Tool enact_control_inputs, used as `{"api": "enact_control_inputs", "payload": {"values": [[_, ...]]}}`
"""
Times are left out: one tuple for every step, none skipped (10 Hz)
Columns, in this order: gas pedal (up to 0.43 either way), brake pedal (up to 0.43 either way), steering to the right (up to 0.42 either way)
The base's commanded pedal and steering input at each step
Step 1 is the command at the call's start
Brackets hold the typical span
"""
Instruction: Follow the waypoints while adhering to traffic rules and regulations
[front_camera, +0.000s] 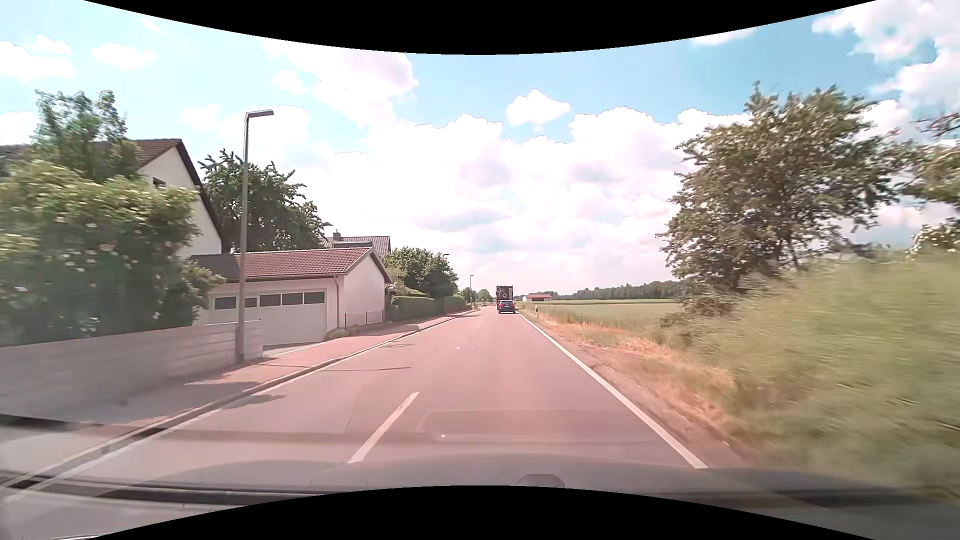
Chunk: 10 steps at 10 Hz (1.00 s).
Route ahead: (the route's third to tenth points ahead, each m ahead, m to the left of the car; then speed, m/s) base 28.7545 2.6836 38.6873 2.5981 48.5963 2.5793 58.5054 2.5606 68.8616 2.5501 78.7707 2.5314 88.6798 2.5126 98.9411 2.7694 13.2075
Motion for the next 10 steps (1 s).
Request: {"api": "enact_control_inputs", "payload": {"values": [[0.15, 0.0, -0.001], [0.15, 0.0, -0.001], [0.15, 0.0, -0.001], [0.15, 0.0, -0.001], [0.15, 0.0, -0.001], [0.15, 0.0, -0.001], [0.15, 0.0, -0.001], [0.169, 0.0, -0.001], [0.189, 0.0, -0.001], [0.189, 0.0, -0.001]]}}
